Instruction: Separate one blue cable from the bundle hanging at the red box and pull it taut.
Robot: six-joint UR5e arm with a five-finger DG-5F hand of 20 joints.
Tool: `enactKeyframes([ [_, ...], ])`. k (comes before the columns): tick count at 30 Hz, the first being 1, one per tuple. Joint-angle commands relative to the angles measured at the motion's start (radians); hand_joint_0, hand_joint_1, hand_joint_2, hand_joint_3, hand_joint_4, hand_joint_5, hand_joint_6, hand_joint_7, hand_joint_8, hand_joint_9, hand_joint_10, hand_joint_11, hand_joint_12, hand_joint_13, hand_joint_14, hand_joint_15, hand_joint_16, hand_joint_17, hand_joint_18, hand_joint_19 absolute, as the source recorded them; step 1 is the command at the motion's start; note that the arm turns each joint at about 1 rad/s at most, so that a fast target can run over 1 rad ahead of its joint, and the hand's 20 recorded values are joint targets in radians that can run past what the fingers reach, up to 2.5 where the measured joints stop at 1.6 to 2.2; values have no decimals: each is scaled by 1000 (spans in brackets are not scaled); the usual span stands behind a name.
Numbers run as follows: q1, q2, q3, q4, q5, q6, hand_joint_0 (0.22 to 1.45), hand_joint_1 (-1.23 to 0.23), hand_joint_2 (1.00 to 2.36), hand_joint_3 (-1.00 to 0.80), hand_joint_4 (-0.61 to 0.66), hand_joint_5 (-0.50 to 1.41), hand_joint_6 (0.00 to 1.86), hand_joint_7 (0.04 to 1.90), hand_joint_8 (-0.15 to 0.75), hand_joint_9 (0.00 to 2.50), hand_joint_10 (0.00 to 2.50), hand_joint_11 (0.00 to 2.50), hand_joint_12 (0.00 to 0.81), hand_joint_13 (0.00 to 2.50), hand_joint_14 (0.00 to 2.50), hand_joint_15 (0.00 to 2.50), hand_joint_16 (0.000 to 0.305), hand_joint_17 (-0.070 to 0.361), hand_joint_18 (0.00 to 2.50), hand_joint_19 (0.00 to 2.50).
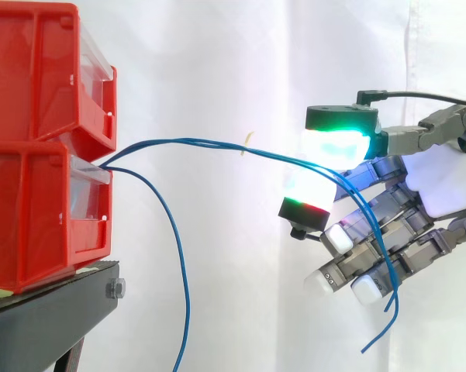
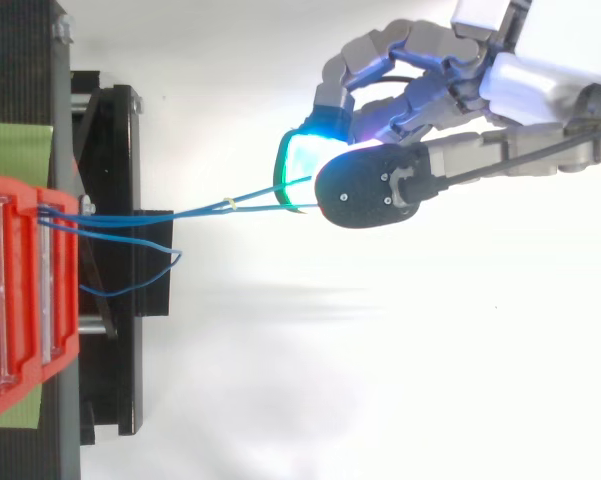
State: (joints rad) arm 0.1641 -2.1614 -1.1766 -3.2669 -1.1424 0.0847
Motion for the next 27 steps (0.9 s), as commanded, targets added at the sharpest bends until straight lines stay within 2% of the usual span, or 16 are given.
enactKeyframes([
  [1, 0, 0, 0, 0, 1, 3, 693, -732, 1014, -357, -52, -231, 918, 965, 268, 855, 21, 854, 325, 558, 12, 277, 46, 104, 590, 481],
  [9, 2, 0, 0, 0, 3, 3, 652, -728, 1025, -110, -103, -191, 924, 1126, 293, 966, 21, 869, 330, 586, 11, 283, 47, 105, 597, 462],
  [11, 3, -1, 0, 0, 3, 4, 651, -730, 1025, -93, -111, -188, 923, 1142, 300, 993, 21, 883, 330, 588, 11, 284, 47, 105, 597, 463],
  [18, 3, 0, 0, -7, 7, 16, 677, -727, 1022, -215, -95, -210, 923, 1077, 297, 1019, 22, 920, 337, 630, 11, 282, 46, 104, 611, 429],
  [20, 3, 0, 0, -13, 12, 16, 679, -727, 1021, -227, -91, -212, 922, 1074, 290, 944, 21, 944, 334, 627, 11, 281, 46, 103, 609, 413],
  [25, 3, 0, 0, -14, 12, 18, 680, -730, 1022, -217, -110, -211, 923, 1066, 261, 708, 13, 1252, 324, 725, 16, 452, 42, 94, 600, 390],
  [27, 3, 0, 0, -14, 12, 18, 680, -732, 1023, -214, -110, -211, 922, 1071, 257, 684, 0, 1557, 333, 837, 20, 604, 41, 92, 600, 387],
])
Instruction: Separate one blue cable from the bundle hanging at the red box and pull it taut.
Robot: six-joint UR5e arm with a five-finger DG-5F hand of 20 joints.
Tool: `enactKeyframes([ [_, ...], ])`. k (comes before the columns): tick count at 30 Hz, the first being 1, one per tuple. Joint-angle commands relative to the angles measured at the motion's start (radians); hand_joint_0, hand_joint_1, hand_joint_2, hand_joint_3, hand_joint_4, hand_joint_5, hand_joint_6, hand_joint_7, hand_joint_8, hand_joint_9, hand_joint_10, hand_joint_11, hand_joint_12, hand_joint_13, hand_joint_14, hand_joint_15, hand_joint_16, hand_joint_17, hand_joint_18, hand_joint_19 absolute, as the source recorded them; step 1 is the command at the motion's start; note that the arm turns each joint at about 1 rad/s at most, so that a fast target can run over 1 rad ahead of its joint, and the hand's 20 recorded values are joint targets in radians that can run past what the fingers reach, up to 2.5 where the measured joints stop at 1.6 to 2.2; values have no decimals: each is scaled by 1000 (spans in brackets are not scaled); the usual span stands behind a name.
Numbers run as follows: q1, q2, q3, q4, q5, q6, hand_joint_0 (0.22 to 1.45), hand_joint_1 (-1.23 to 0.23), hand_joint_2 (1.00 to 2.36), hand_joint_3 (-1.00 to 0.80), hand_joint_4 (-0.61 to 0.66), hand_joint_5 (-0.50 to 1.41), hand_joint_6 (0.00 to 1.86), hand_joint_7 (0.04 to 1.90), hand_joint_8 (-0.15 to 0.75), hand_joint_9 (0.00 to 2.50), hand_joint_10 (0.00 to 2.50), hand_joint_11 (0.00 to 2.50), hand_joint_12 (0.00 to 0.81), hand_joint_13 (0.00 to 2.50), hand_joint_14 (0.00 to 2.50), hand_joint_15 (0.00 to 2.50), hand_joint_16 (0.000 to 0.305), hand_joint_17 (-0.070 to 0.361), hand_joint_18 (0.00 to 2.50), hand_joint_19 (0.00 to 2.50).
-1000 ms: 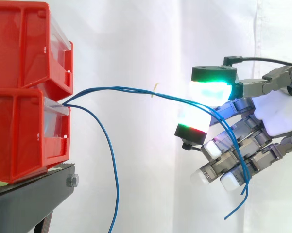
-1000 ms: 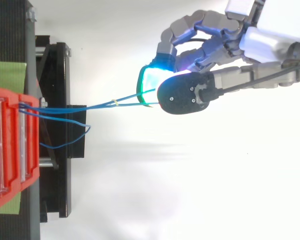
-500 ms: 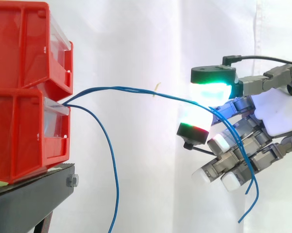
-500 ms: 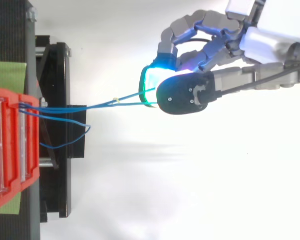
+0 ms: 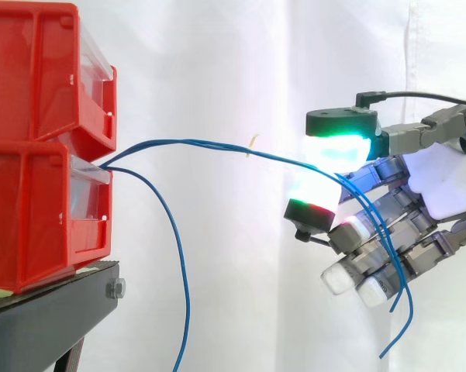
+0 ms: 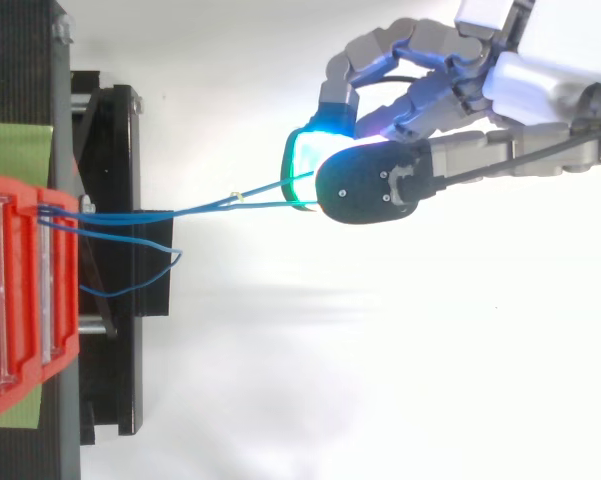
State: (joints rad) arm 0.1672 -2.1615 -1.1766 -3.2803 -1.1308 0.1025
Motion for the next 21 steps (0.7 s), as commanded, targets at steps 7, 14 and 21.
enactKeyframes([
  [7, 0, 2, 0, -1, 2, 0, 681, -729, 1022, -217, -112, -211, 928, 1053, 287, 401, 1164, 1130, 332, 924, 18, 947, 39, 88, 575, 426],
  [14, 0, 2, 0, -1, 2, -3, 682, -730, 1021, -222, -127, -212, 927, 1047, 299, 431, 700, 1252, 332, 916, 20, 959, 39, 87, 567, 430],
  [21, 0, 2, 0, -1, 2, -4, 687, -739, 1024, -204, -145, -208, 919, 1072, 289, 415, 16, 867, 325, 910, 20, 748, 37, 83, 627, 389],
])
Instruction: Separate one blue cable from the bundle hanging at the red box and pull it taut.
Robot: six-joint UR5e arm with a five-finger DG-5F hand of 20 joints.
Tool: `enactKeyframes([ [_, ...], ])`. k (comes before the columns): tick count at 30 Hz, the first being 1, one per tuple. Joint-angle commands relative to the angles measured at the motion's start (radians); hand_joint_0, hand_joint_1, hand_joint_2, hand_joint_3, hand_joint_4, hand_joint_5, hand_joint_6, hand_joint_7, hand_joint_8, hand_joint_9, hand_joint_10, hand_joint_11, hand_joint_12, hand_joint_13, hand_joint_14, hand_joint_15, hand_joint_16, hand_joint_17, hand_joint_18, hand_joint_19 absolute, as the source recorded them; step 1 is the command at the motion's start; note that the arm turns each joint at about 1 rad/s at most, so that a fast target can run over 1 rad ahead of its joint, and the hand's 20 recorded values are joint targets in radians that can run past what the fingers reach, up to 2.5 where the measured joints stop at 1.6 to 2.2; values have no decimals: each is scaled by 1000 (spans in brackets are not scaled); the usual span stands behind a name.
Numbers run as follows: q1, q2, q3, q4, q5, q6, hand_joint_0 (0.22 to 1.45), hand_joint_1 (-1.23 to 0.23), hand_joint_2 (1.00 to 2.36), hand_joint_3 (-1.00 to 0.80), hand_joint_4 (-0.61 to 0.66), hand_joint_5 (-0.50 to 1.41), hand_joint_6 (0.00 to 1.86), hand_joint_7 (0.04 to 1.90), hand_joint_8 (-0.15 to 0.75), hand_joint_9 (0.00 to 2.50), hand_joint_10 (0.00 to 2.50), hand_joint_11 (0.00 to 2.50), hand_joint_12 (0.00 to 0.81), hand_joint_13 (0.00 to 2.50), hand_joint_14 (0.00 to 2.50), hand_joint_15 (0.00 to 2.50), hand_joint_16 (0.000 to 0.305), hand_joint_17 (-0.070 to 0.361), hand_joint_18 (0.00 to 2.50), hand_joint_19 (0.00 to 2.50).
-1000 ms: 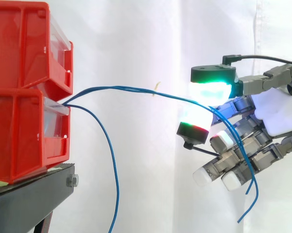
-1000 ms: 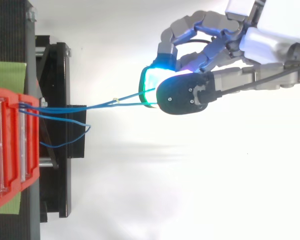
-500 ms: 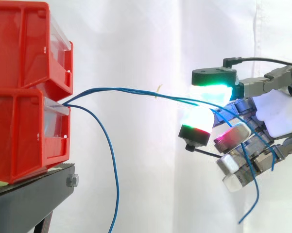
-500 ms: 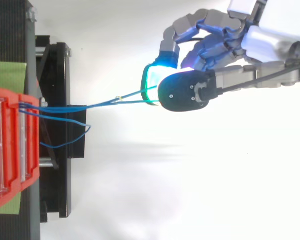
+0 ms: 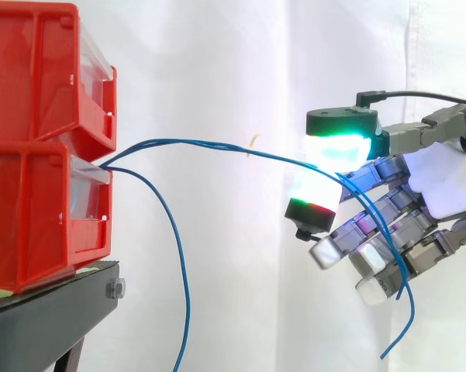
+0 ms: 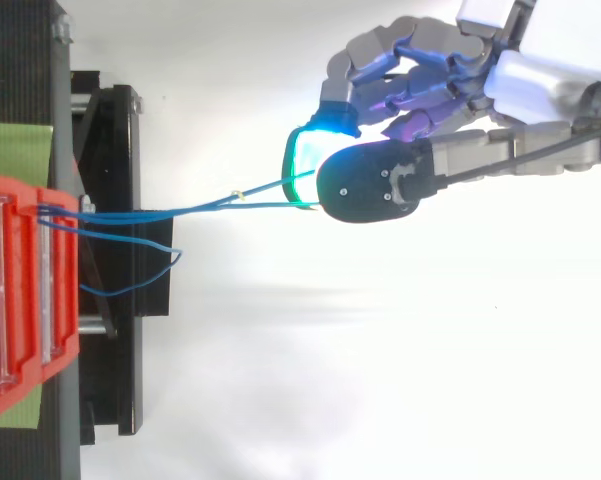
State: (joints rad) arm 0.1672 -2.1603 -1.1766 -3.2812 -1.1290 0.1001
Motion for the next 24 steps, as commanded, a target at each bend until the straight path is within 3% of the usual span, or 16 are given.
enactKeyframes([
  [1, 0, -1, 0, 0, -2, -2, 687, -739, 1024, -200, -142, -208, 918, 1081, 287, 414, 16, 859, 323, 908, 20, 740, 37, 83, 631, 389],
  [10, 0, -1, 0, -8, 0, -2, 690, -732, 1024, -187, -124, -208, 921, 1089, 306, 578, 0, 1418, 314, 915, 21, 714, 36, 81, 651, 372],
  [11, 0, -1, 0, -8, 0, -3, 690, -728, 1026, -187, -120, -208, 922, 1084, 313, 576, 98, 1435, 313, 920, 21, 712, 36, 82, 663, 381],
  [12, 0, 0, 0, -8, 0, -3, 691, -727, 1025, -187, -115, -209, 922, 1084, 318, 548, 368, 1361, 315, 944, 21, 733, 36, 82, 667, 401],
  [14, 2, 0, 0, -9, 0, -3, 690, -725, 1024, -186, -114, -208, 928, 1059, 323, 513, 565, 1287, 314, 966, 20, 750, 37, 82, 689, 401],
  [20, 0, 0, 0, -11, 0, 1, 695, -719, 1024, -186, -103, -211, 934, 1038, 336, 514, 600, 1259, 306, 1085, 18, 824, 36, 82, 764, 406],
  [21, 0, 0, 0, -14, -2, 1, 696, -717, 1026, -185, -100, -212, 929, 1063, 334, 544, 518, 1341, 302, 1127, 20, 872, 36, 80, 790, 418],
  [24, -2, 7, 0, -25, -3, -6, 698, -717, 1026, -186, -95, -212, 930, 1052, 333, 538, 690, 1300, 296, 1225, 21, 1005, 35, 79, 818, 432],
])
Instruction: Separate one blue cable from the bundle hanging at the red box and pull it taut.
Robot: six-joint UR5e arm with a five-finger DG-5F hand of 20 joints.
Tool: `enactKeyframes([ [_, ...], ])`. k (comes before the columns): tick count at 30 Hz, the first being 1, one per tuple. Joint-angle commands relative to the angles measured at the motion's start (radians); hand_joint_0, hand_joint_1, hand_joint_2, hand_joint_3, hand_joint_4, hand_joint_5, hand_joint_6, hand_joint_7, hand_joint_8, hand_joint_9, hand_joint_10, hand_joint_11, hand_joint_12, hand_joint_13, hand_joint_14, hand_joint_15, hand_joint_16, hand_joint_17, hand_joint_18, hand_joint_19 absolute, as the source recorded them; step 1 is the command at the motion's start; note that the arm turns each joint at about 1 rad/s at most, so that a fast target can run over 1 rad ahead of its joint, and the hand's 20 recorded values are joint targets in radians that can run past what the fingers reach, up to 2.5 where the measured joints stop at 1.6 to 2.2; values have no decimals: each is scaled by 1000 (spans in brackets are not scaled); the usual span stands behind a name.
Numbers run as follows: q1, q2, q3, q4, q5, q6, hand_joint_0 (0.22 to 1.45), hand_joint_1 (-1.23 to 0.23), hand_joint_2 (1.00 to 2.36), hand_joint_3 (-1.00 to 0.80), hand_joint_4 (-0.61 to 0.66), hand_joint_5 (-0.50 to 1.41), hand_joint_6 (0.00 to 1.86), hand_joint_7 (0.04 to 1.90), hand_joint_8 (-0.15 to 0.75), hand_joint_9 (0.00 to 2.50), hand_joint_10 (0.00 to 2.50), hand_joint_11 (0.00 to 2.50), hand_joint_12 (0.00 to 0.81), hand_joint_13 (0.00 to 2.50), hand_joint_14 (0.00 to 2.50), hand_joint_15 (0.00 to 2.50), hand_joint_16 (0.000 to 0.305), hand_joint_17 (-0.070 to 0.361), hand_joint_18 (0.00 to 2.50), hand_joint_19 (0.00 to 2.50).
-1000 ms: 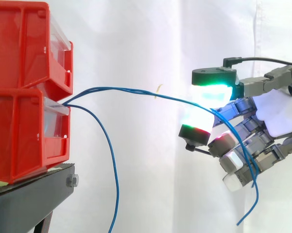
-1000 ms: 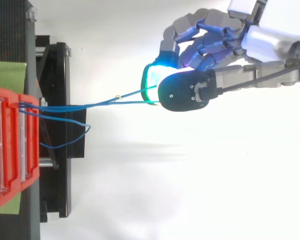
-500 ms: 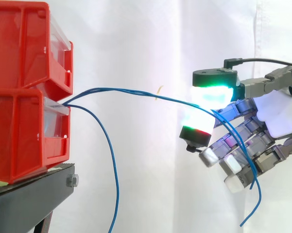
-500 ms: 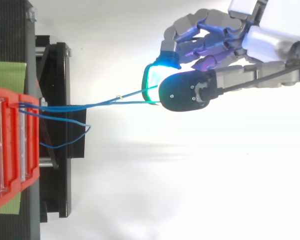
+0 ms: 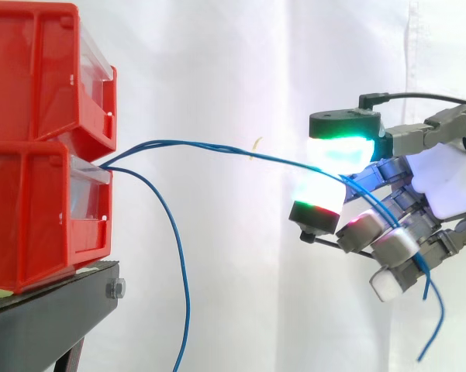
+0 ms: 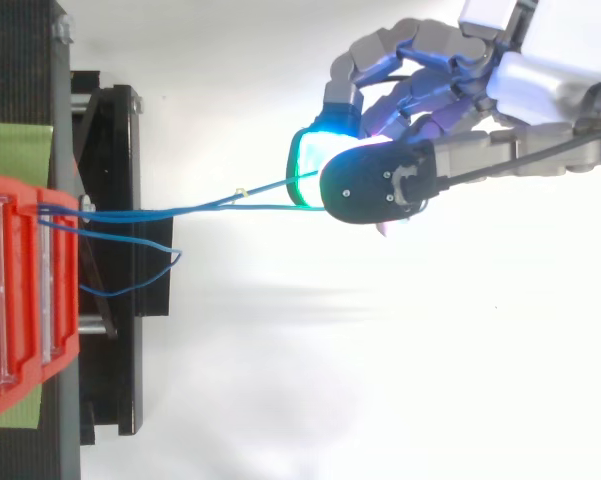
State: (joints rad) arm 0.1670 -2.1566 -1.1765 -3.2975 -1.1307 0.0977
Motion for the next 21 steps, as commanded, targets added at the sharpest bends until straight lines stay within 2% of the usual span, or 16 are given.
enactKeyframes([
  [1, -4, 4, 0, -10, -1, -9, 699, -717, 1026, -187, -95, -212, 930, 1051, 334, 535, 695, 1309, 294, 1228, 19, 1003, 35, 79, 819, 431],
  [5, -7, 4, 0, -11, -1, -29, 701, -717, 1025, -189, -94, -212, 931, 1053, 339, 550, 522, 1330, 311, 1197, 20, 951, 33, 75, 774, 356],
  [7, -7, 3, 0, -11, 0, -46, 701, -717, 1025, -191, -94, -212, 932, 1042, 336, 552, 514, 1323, 311, 1149, 20, 870, 33, 74, 760, 315],
  [10, -9, 3, 0, -10, 9, -64, 701, -720, 1025, -189, -93, -212, 932, 1045, 341, 558, 455, 1339, 310, 1047, 21, 656, 33, 75, 732, 250],
  [11, -9, 3, 0, -10, 9, -67, 701, -719, 1024, -190, -93, -211, 938, 1018, 349, 536, 547, 1269, 312, 1042, 18, 602, 33, 74, 731, 234],
  [12, -9, 4, 0, -10, 9, -69, 700, -721, 1025, -189, -95, -211, 932, 1037, 344, 564, 391, 1345, 311, 1012, 18, 520, 33, 74, 720, 198],
  [13, -7, 3, 0, -11, 9, -69, 700, -720, 1024, -189, -97, -210, 938, 1011, 350, 544, 471, 1275, 310, 971, 14, 456, 33, 73, 712, 180],
  [14, -9, 3, 0, -11, 9, -69, 700, -723, 1026, -186, -99, -210, 932, 1038, 352, 578, 277, 1366, 310, 922, 13, 364, 33, 73, 699, 114],
  [16, -9, 4, -2, -11, 9, -69, 700, -724, 1025, -187, -100, -210, 932, 1038, 355, 594, 167, 1378, 312, 827, 9, 238, 32, 71, 667, 47],
  [17, -9, 4, 0, -11, 9, -69, 699, -725, 1025, -182, -101, -209, 932, 1038, 354, 614, 22, 1389, 310, 785, 6, 160, 31, 71, 630, 0],
  [19, -7, 3, 0, -11, 9, -69, 700, -727, 1025, -178, -102, -208, 932, 1040, 360, 583, 7, 1232, 307, 709, 1, 53, 31, 69, 591, 0],
  [21, -9, 4, 0, -11, 9, -69, 700, -728, 1025, -177, -105, -207, 932, 1041, 353, 502, 15, 922, 290, 606, 0, 0, 29, 66, 520, 0],
])
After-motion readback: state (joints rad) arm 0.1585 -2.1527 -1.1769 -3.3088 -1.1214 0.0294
